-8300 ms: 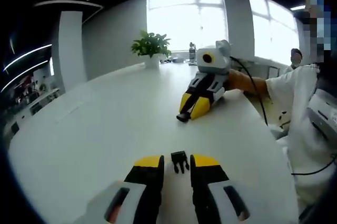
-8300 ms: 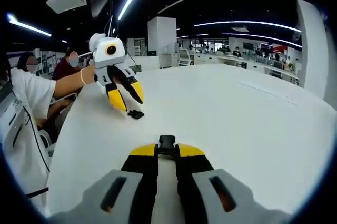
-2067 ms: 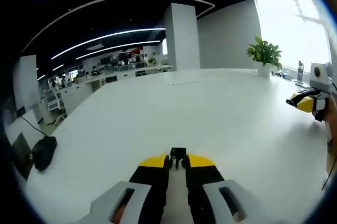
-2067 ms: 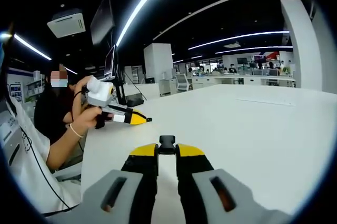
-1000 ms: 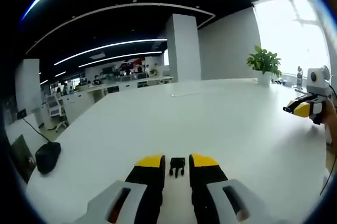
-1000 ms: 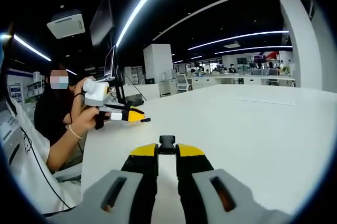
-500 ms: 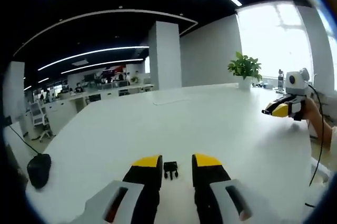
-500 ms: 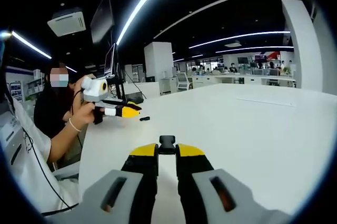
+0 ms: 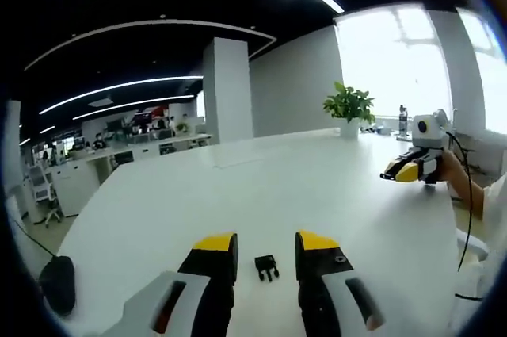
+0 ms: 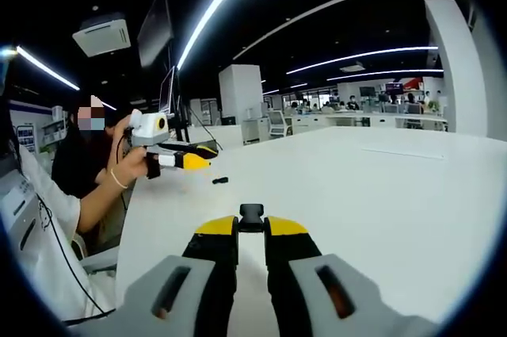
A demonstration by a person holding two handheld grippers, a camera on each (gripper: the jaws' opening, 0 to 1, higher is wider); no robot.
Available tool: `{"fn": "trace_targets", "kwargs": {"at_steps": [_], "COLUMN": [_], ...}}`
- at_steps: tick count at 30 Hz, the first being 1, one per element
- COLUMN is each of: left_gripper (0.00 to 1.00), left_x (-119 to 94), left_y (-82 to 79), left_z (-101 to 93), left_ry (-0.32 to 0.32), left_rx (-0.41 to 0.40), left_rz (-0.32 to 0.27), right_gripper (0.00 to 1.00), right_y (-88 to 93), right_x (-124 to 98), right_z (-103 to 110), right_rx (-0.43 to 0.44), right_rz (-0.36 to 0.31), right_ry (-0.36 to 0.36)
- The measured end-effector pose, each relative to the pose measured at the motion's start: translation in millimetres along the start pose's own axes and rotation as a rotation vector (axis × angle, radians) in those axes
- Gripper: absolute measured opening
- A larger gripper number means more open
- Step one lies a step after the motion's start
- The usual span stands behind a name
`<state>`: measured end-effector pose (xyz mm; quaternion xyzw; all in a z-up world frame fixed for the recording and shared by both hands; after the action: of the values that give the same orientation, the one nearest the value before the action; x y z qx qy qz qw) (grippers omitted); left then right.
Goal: Snap the two parts of the plastic buckle together until the buckle closes and remains connected.
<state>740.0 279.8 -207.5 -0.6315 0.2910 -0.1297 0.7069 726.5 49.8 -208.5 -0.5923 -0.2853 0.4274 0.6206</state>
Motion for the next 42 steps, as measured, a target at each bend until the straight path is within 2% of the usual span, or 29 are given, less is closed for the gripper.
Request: {"fn": "trace_targets", "kwargs": {"at_steps": [4,8,11,12,14,16,18,19,21,24,27,34,35,37,38,39,40,42], "left_gripper": [0.28,0.28,0.27,0.27,0.27,0.27,0.27,0.27,0.27,0.26,0.25,0.25,0.25,0.25,0.25,0.24,0.23,0.24], "left_x": [1.7,4.3,4.4,5.0,5.9,7.6,9.6,9.9,12.4,15.1,15.0,14.5,15.0,17.9,18.7,17.8,20.4,20.6], "left_y": [-6.3,-7.8,-3.6,-1.1,1.1,3.4,4.9,5.5,11.4,17.4,21.3,21.3,23.9,29.8,31.2,35.2,32.2,29.5], "left_z": [3.1,3.5,6.9,11.0,10.0,3.2,-2.9,-3.0,2.4,7.2,6.6,-4.4,-4.2,0.1,1.4,2.2,-1.9,-4.0], "left_ry": [0.035,0.09,0.115,0.12,0.159,0.242,0.3,0.303,0.296,0.304,0.356,0.479,0.481,0.473,0.47,0.479,0.489,0.504], "left_rx": [0.007,0.027,0.12,0.176,0.222,0.276,0.285,0.291,0.362,0.47,0.558,0.686,0.713,0.817,0.84,0.857,0.845,0.85], "left_rz": [0.001,0.04,0.1,0.146,0.179,0.211,0.235,0.241,0.304,0.365,0.442,0.571,0.603,0.667,0.684,0.727,0.711,0.719], "right_gripper": [0.13,0.13,0.13,0.13,0.13,0.13,0.13,0.13,0.13,0.13,0.13,0.13,0.13,0.13,0.13,0.13,0.13,0.13], "right_y": [-0.4,-2.3,-2.6,-3.3,-5.3,-7.0,-7.7,-7.7,-6.9,-4.6,-2.7,0.0,-0.3,-1.0,-1.1,-1.0,-1.0,-0.5], "right_x": [3.2,4.9,5.5,5.1,4.8,5.2,5.7,6.0,6.2,6.2,6.1,8.9,9.1,9.4,9.4,9.4,9.3,8.8], "right_z": [1.7,5.5,6.8,9.0,12.9,16.5,17.5,18.2,19.1,18.3,16.1,12.0,11.9,11.8,11.8,11.6,11.5,11.6], "right_rx": [0.002,-0.001,-0.004,-0.003,-0.008,-0.017,-0.021,-0.022,-0.024,-0.022,-0.017,-0.006,-0.006,-0.006,-0.007,-0.01,-0.011,-0.012], "right_rz": [-0.002,-0.008,-0.008,-0.011,-0.018,-0.018,-0.018,-0.017,-0.013,-0.009,-0.006,-0.004,-0.004,-0.006,-0.006,-0.005,-0.004,-0.004], "right_ry": [-0.005,-0.017,-0.021,-0.024,-0.032,-0.039,-0.042,-0.045,-0.048,-0.049,-0.046,-0.045,-0.046,-0.047,-0.048,-0.047,-0.047,-0.048]}}
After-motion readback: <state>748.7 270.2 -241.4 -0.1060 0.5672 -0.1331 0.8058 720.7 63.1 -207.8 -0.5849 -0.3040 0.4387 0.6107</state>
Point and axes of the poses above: the point that each gripper's makers call its tool centre point, and the gripper's own axes: x roughly forward along the fingers, z roughly to its left, y roughly out of its underside, the point moved 1 cm from there along -x, roughly backward along the fingers, and after that the axes turned 4 degrees about x, right-handed, at the moved point
